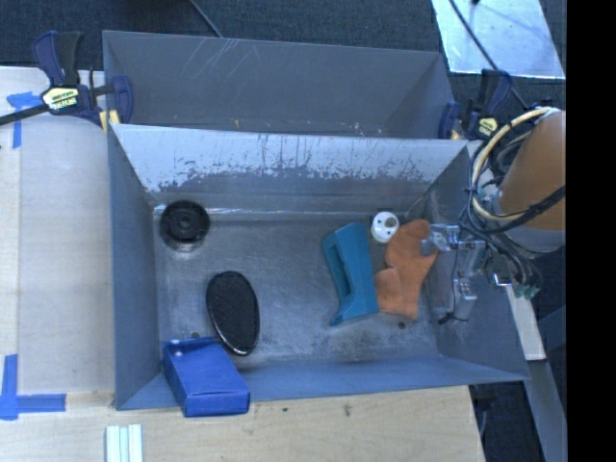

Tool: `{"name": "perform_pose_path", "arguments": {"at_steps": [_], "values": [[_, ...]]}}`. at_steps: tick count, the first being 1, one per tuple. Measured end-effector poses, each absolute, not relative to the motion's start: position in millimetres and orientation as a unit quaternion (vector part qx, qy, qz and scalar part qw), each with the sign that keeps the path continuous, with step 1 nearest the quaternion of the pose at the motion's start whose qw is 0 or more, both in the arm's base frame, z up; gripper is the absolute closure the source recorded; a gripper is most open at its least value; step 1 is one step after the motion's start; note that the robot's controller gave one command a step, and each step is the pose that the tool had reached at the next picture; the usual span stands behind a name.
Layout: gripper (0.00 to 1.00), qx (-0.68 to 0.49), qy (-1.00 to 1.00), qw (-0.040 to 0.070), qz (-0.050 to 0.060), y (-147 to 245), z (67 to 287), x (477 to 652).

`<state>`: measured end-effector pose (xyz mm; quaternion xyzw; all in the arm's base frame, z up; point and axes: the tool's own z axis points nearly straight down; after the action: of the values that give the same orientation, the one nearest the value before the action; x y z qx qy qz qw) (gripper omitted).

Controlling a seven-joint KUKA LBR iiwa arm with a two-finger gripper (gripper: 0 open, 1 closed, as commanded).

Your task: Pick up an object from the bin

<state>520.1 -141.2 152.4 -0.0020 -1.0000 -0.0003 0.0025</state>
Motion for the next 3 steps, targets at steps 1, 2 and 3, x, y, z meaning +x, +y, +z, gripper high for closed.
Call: {"name": "perform_pose_path", "arguments": {"at_steps": [1, 2, 3], "values": [[0.00, 0.000, -1.000, -0.002, 0.001, -141, 157, 522.1], [0.00, 0.004, -1.000, -0.004, 0.001, -124, 98, 542.1], [0.00, 0.044, -0.999, 0.000, 0.000, -109, 68, 545.8]]}}
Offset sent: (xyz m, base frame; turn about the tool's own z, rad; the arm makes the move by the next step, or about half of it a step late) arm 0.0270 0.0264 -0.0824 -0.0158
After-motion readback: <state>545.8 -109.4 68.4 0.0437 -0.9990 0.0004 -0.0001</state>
